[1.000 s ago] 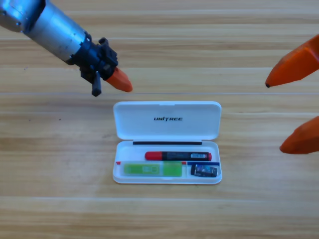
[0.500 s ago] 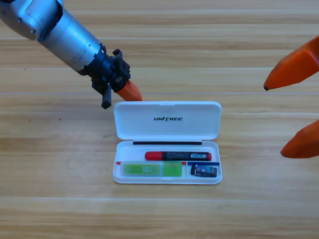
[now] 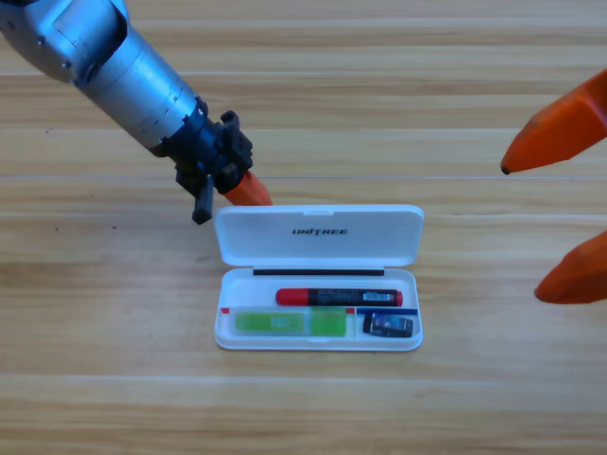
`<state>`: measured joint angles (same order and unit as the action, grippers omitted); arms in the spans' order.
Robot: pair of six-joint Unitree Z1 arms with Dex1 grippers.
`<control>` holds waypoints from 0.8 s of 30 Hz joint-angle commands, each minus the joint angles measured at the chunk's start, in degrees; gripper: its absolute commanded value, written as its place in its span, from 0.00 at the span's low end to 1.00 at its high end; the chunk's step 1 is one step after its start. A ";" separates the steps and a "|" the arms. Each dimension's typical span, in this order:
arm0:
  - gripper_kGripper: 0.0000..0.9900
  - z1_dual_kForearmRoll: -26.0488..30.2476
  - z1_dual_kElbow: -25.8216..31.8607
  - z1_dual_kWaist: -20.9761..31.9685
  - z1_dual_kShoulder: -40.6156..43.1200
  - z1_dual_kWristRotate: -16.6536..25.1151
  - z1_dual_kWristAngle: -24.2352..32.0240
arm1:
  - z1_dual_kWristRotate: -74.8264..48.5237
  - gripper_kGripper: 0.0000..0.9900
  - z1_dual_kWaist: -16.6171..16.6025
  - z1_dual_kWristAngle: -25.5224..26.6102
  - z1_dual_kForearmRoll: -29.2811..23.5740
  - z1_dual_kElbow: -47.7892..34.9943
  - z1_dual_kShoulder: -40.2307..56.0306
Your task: Clean up eraser and pencils
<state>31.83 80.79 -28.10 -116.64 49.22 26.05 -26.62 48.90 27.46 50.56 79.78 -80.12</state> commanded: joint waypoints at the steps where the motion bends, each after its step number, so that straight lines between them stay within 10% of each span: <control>1: 0.00 1.04 -0.63 -1.96 2.38 -0.27 -0.82 | 0.60 0.95 -1.35 0.92 -0.81 -1.56 1.55; 24: 0.00 -4.23 -8.37 -3.72 1.94 0.00 -1.97 | 0.78 0.95 -1.35 1.54 -0.81 -1.47 1.20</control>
<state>29.10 74.77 -30.27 -113.93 49.22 24.73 -26.53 48.90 27.84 50.56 79.78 -80.12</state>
